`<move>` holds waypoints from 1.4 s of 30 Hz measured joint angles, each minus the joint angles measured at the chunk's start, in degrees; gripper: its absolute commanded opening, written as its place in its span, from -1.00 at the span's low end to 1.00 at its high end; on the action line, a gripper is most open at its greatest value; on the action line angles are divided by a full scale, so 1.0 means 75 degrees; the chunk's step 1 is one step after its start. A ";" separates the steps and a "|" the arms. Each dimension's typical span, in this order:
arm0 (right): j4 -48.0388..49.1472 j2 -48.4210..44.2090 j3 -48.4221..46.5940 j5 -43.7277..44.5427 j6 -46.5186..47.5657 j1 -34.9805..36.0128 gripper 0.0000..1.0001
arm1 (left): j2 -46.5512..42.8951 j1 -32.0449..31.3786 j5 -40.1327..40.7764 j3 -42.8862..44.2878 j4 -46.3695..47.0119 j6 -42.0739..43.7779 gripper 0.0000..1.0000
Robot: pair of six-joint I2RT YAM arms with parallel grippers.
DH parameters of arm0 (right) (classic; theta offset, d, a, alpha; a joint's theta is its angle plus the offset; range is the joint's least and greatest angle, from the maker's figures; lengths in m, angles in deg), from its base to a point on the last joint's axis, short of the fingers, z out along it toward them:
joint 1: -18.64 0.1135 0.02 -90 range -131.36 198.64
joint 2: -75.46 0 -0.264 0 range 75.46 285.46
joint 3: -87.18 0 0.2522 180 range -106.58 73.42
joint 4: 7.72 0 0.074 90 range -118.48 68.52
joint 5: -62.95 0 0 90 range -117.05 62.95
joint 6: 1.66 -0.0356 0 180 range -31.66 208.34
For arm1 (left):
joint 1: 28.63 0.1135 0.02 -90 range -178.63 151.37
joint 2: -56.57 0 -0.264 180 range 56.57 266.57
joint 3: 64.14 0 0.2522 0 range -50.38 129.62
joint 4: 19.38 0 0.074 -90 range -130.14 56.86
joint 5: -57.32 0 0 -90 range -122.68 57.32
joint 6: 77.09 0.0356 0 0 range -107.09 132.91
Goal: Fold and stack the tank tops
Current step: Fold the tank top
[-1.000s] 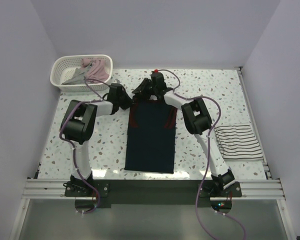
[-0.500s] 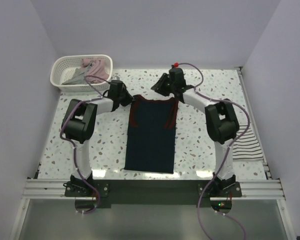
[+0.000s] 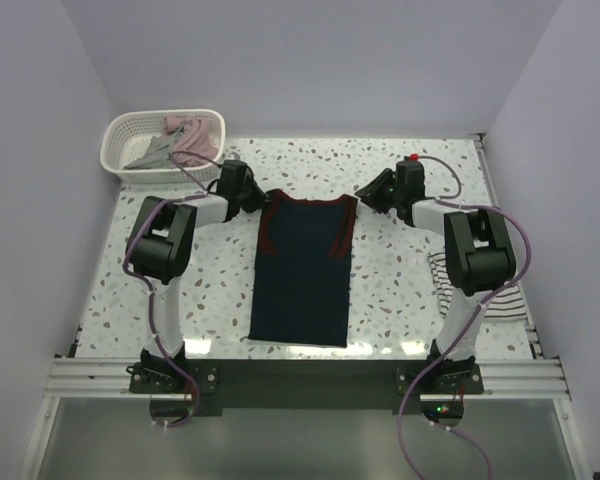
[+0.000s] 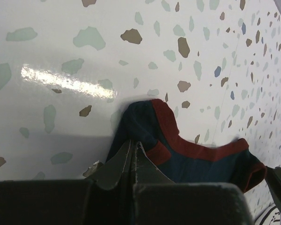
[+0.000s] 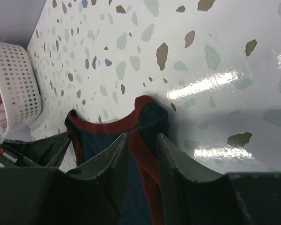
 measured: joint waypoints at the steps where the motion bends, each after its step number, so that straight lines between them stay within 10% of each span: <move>1: 0.0006 0.0047 -0.0006 -0.0012 0.0000 0.0044 -0.32 | 0.0000 0.0003 0.0000 0.0000 0.0000 0.0000 -0.97; 21: 0.0149 0.1058 -0.0857 -0.0198 -0.0192 0.0425 -0.86 | 0.0000 0.0099 -0.0003 0.0000 -0.0017 0.0003 -0.97; 42: -0.1096 0.2940 -0.3628 -0.0079 0.0259 0.0723 -0.90 | 0.0624 0.0102 0.0554 0.0930 -0.0233 -0.0268 -0.88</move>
